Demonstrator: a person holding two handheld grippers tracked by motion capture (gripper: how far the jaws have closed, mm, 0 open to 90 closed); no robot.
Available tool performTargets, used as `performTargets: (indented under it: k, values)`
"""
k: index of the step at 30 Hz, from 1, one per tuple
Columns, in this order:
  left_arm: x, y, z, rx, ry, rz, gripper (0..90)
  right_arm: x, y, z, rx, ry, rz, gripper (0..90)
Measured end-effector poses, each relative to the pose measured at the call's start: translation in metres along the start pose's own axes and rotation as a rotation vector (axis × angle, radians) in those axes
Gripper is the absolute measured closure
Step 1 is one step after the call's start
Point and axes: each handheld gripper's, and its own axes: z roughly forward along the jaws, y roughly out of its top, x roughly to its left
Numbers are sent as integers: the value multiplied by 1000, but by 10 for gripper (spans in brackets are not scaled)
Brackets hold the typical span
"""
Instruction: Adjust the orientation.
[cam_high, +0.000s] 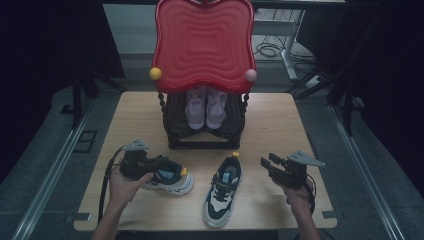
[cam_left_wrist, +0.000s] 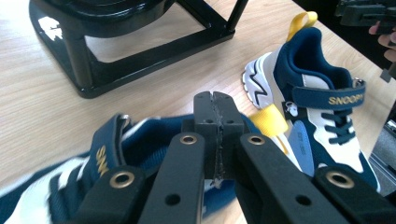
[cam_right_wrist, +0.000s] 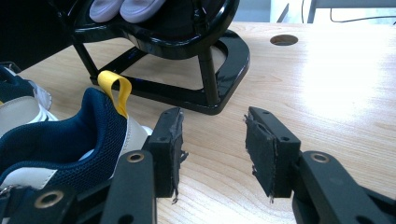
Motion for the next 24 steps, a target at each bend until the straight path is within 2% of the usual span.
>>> performTargets:
  k: [24]
  values:
    - [-5,32,63,135,-44,24,900,-1,-3,4,11,1,-3,559]
